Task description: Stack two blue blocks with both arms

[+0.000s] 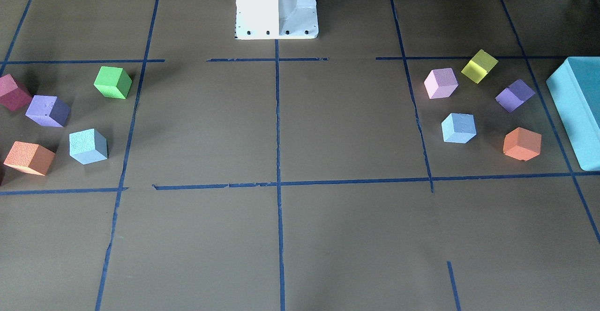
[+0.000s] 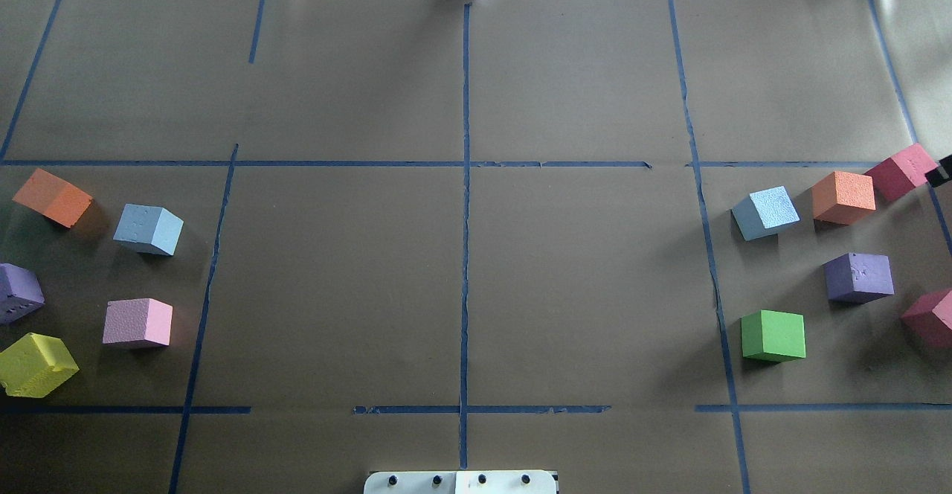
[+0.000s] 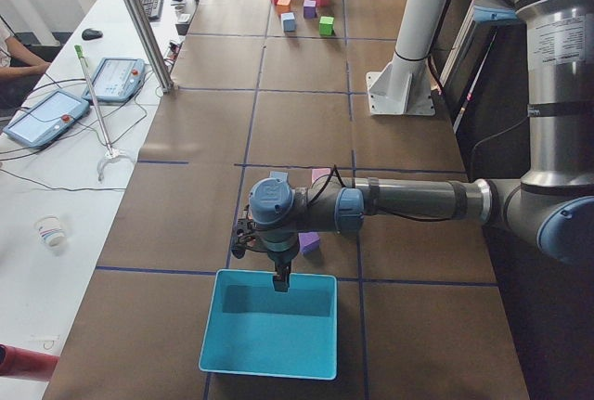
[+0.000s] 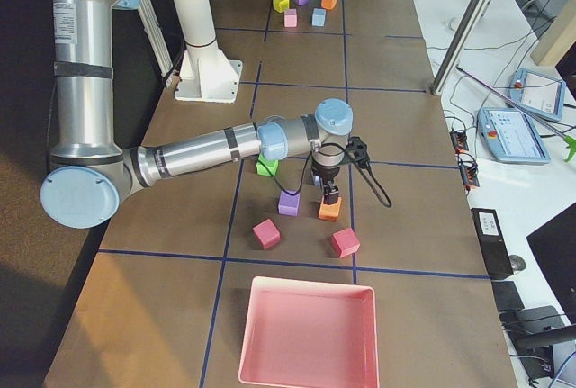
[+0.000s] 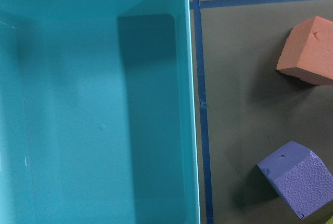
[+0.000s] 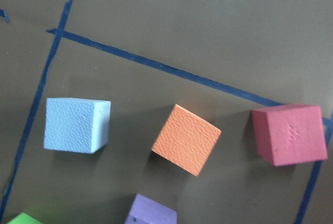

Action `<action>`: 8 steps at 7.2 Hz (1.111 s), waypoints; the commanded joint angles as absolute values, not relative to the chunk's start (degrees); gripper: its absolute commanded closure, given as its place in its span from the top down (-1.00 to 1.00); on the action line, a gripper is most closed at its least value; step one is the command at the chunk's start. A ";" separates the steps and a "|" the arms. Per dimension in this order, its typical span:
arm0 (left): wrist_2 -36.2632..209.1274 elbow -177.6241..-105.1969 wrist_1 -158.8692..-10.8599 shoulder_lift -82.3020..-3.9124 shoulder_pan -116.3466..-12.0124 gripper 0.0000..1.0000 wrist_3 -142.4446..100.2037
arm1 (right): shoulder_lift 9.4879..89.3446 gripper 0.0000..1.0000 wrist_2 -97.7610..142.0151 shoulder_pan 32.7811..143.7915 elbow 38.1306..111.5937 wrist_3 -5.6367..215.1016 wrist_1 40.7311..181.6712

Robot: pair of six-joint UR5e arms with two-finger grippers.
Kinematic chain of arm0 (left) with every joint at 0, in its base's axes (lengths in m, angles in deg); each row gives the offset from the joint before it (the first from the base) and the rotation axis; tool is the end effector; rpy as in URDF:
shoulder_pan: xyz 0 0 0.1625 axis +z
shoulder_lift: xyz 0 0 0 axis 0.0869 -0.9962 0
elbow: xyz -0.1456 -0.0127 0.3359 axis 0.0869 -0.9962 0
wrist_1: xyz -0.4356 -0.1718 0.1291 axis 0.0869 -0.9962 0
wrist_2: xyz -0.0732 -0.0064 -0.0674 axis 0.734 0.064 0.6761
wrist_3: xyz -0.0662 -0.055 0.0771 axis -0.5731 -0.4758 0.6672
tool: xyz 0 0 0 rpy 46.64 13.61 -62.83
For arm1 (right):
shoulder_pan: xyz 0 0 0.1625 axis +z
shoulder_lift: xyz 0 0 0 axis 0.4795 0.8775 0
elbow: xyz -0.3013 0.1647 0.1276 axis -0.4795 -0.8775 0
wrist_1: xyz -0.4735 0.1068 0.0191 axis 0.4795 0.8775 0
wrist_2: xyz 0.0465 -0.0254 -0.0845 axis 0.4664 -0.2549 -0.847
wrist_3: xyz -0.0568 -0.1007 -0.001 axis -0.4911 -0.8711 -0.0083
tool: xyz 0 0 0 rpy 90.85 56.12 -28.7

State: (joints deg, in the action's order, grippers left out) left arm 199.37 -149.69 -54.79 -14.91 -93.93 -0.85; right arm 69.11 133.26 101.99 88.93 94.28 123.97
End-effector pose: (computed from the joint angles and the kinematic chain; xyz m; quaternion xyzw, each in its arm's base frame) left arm -0.0430 -0.5081 0.6072 -0.0107 0.3789 0.0429 0.9244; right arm -0.1128 -0.5605 0.4367 0.0687 -0.3925 -0.1431 0.9060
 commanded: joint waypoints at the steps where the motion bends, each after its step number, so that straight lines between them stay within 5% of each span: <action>1: 199.37 -149.67 -54.72 -14.90 -93.93 1.00 -0.85 | 66.62 0.99 129.56 94.51 85.86 111.52 109.61; 3: 199.37 -149.76 -54.72 -14.90 -93.93 1.00 -0.85 | 66.71 0.99 124.55 88.01 81.46 122.82 97.87; 8: 199.37 -149.67 -54.72 -14.81 -93.93 1.00 -0.85 | 66.71 0.99 118.56 80.08 79.52 125.32 97.21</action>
